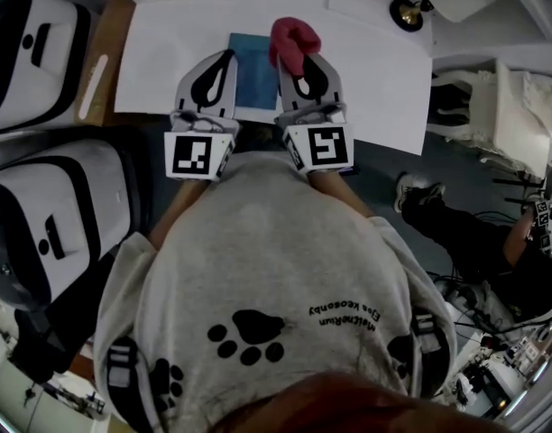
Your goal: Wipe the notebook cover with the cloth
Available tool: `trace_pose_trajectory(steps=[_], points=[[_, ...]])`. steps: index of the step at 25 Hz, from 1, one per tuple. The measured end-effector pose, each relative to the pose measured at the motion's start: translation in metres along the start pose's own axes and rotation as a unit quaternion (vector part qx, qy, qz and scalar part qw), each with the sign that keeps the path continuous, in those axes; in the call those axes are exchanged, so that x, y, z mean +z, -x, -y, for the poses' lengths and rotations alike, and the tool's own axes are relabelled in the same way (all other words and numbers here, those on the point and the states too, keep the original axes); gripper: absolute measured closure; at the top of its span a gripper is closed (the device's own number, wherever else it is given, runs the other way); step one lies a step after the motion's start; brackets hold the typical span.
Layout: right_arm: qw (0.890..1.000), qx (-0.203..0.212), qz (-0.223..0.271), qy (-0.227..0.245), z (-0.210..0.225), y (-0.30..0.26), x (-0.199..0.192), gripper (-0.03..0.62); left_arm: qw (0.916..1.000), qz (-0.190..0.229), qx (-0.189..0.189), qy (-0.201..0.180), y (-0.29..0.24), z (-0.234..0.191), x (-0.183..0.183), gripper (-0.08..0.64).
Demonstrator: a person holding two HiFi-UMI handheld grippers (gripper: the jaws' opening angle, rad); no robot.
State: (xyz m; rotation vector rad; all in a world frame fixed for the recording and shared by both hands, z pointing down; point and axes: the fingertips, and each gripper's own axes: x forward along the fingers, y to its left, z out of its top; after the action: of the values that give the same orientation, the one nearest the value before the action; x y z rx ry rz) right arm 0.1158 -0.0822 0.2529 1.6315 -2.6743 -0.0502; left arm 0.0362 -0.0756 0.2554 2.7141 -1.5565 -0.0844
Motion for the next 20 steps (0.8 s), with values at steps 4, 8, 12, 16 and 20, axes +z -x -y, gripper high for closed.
trace_pose_trajectory(steps=[4,8,12,16,20], points=[[1.0,0.02,-0.006,-0.001,0.001,-0.012,-0.006,0.532,1.0,-0.001,0.006,-0.005,-0.008,-0.002,-0.005,0.548],[0.999,0.036,-0.008,-0.006,-0.005,-0.019,-0.01,0.532,0.9999,-0.012,0.01,-0.001,-0.01,-0.005,-0.013,0.548],[0.999,0.038,-0.015,-0.007,-0.008,-0.026,-0.012,0.531,0.9998,-0.017,0.004,0.0,-0.013,-0.01,-0.016,0.548],[0.999,0.03,-0.016,-0.006,-0.005,-0.033,-0.013,0.532,0.9998,-0.016,-0.007,-0.001,-0.02,-0.016,-0.017,0.548],[0.999,0.015,-0.033,-0.009,0.0,-0.038,-0.018,0.532,0.9996,-0.022,-0.017,-0.005,-0.025,-0.023,-0.016,0.548]])
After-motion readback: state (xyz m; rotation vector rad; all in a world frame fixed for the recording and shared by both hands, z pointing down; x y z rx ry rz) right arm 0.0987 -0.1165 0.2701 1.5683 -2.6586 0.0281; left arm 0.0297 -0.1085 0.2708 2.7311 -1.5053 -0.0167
